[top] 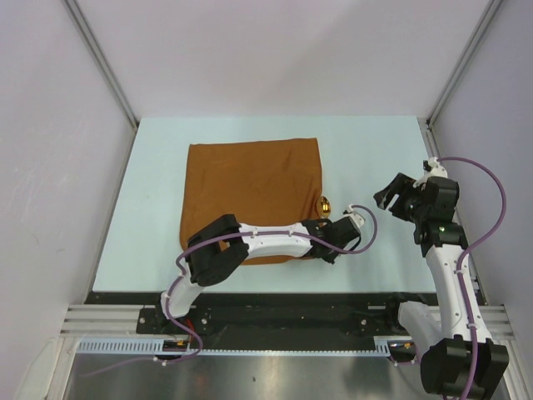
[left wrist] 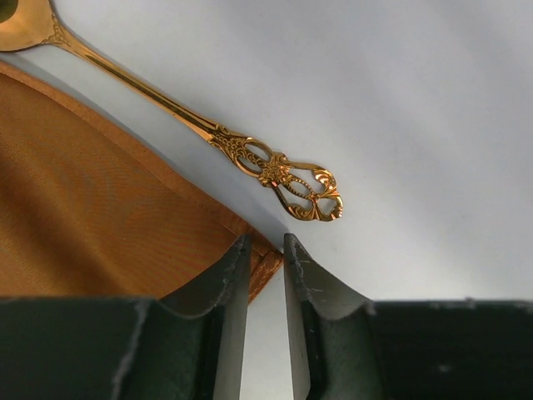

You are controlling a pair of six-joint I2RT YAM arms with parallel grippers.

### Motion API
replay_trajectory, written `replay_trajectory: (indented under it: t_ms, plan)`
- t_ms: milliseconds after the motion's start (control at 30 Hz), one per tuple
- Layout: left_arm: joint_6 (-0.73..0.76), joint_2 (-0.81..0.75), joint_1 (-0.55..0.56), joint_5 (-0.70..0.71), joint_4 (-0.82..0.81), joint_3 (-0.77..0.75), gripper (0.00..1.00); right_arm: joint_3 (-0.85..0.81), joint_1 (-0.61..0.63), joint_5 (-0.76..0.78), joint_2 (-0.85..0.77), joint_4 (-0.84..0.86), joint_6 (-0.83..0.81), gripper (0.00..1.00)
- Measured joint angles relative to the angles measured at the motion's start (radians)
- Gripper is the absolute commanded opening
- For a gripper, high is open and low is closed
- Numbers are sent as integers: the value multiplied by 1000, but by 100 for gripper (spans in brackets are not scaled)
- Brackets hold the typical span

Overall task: Fold the napkin, place the utensils inside, and roll it up
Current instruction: Fold the napkin at the center of the board.

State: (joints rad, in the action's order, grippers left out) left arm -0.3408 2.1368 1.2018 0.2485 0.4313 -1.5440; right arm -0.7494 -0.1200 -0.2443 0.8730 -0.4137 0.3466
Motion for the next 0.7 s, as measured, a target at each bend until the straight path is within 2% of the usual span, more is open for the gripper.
replay_trajectory:
  t_ms: [167,333,533,700]
  plan:
    - [-2,3,0,-9,7,-4,19,0,0,0,0,0,0,73]
    - [0,-10,0,-13,-24,26,0,0,0,4,-2,-1,-4,73]
    - [13,-62,0,-32,-130,124,0,0,0,18,-15,-10,-8,73]
    - [24,-116,-10,-111,-160,195,0,0,0,20,-16,-21,-8,73]
